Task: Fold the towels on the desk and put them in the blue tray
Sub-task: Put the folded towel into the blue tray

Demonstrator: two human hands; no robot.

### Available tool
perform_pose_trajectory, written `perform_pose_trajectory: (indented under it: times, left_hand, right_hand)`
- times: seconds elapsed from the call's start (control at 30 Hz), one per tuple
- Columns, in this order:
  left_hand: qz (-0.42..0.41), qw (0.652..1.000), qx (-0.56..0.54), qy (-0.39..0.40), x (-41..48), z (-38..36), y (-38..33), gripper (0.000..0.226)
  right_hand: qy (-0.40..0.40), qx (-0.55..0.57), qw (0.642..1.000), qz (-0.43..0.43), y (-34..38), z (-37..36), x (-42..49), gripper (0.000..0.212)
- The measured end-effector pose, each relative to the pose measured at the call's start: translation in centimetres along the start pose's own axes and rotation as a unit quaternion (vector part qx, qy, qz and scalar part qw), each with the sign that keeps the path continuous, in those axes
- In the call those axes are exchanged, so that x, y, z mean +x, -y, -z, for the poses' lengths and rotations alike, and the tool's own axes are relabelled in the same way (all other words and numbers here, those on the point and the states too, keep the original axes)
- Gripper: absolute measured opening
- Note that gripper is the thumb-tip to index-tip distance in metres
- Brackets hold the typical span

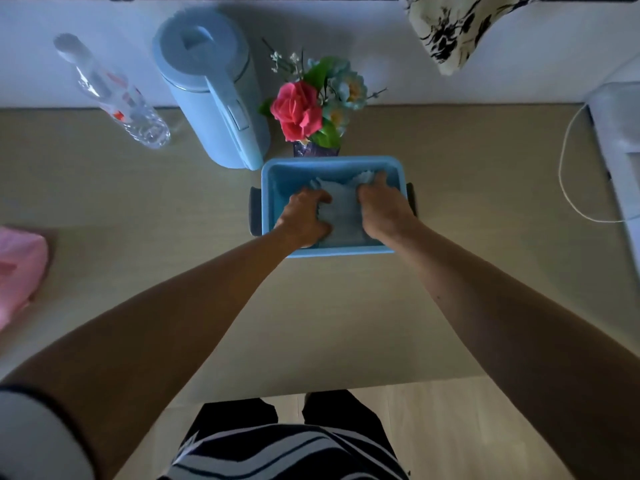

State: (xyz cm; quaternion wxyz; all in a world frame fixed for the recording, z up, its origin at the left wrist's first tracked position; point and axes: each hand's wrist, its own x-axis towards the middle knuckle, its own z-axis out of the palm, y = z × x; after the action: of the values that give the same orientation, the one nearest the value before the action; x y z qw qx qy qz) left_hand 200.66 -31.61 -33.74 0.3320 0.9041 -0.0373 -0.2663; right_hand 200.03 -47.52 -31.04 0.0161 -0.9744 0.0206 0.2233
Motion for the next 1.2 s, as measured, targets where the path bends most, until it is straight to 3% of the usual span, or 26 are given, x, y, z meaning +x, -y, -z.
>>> perform_pose_trajectory:
  times: [0.23, 0.3, 0.37, 0.47, 0.57, 0.77, 0.87, 0.97, 1.07, 1.2]
  left_hand:
    - [0.014, 0.995, 0.081, 0.049, 0.2, -0.1, -0.6, 0.077]
    - [0.007, 0.990, 0.141, 0.017, 0.3, 0.3, -0.6, 0.070]
    - [-0.038, 0.979, 0.201, -0.022, 0.6, 0.5, -0.7, 0.061]
    - [-0.107, 0.962, 0.251, 0.022, 1.6, 0.1, -0.9, 0.064]
    - [-0.116, 0.943, 0.305, 0.072, 2.7, -0.6, -0.8, 0.075]
    - [-0.126, 0.931, 0.333, 0.077, 3.7, -1.5, -0.2, 0.081]
    - [-0.107, 0.950, 0.282, 0.086, 3.1, -0.5, -0.7, 0.077]
    - [-0.103, 0.985, 0.128, 0.059, 1.0, 1.6, -1.4, 0.066]
    - [-0.110, 0.993, -0.047, -0.024, -3.0, 4.4, -0.9, 0.045]
    - [-0.101, 0.970, -0.180, -0.125, -10.3, 7.8, 1.7, 0.031]
  right_hand:
    - [-0.069, -0.065, 0.995, 0.010, 0.5, -0.5, 0.2, 0.040]
    - [-0.099, -0.129, 0.986, 0.037, 0.6, -0.2, 0.5, 0.040]
    - [-0.085, -0.173, 0.978, 0.073, 0.5, -0.2, 1.1, 0.037]
    - [-0.032, -0.204, 0.974, 0.089, 0.0, -1.1, 2.3, 0.036]
    - [0.003, -0.214, 0.974, 0.075, -0.1, -2.2, 3.2, 0.040]
    - [0.035, -0.196, 0.978, 0.055, 0.9, -3.6, 4.4, 0.045]
    - [0.057, -0.151, 0.986, 0.045, 0.8, -2.6, 4.0, 0.052]
    - [0.050, -0.025, 0.998, 0.012, 0.5, -0.1, 2.4, 0.058]
    - [-0.062, 0.137, 0.989, -0.014, 0.8, 2.0, -0.4, 0.057]
    - [-0.231, 0.320, 0.919, 0.008, 3.7, 2.4, -5.3, 0.049]
